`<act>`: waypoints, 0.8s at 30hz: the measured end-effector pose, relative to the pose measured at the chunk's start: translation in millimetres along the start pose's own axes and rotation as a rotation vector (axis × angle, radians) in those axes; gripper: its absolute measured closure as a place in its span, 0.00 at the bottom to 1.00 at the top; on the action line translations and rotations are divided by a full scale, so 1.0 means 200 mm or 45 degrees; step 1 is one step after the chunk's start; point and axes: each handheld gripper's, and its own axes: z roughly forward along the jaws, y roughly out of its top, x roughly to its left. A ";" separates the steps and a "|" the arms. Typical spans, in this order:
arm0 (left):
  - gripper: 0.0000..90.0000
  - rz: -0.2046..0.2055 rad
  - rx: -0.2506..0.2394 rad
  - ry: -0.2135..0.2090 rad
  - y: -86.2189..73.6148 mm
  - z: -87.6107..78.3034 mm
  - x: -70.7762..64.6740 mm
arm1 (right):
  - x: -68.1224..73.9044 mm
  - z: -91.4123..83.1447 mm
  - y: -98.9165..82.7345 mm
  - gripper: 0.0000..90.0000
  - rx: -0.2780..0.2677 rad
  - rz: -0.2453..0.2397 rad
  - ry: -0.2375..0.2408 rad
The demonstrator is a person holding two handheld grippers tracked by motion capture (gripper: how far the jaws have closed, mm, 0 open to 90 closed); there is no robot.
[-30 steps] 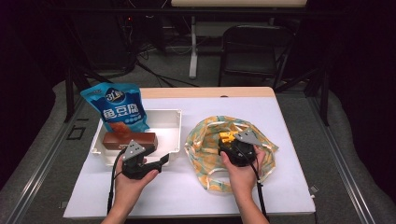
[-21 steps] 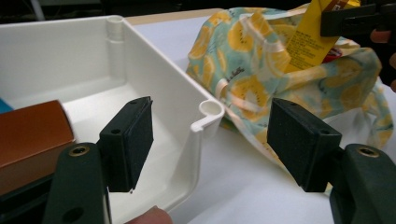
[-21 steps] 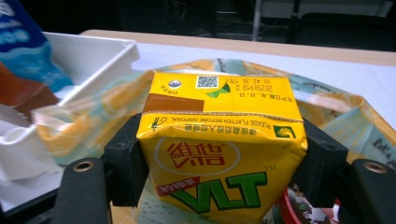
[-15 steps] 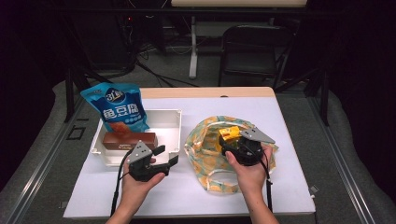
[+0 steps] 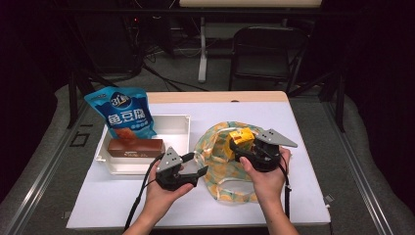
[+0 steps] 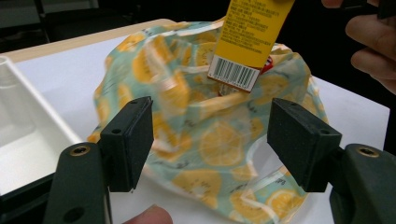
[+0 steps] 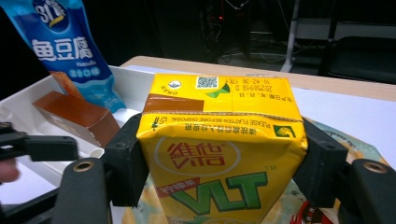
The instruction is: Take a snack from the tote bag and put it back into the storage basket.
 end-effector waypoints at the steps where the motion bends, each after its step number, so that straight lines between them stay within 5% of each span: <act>1: 0.35 0.008 0.008 -0.006 0.01 0.01 -0.01 | 0.00 -0.01 0.00 0.33 -0.004 -0.001 0.012; 13: 0.34 0.029 0.003 -0.056 0.05 0.12 -0.09 | 0.11 -0.04 0.00 0.33 0.016 -0.056 0.119; 24: 0.35 0.056 -0.003 -0.036 0.05 0.14 -0.11 | 0.21 -0.03 -0.05 0.33 0.048 -0.078 0.195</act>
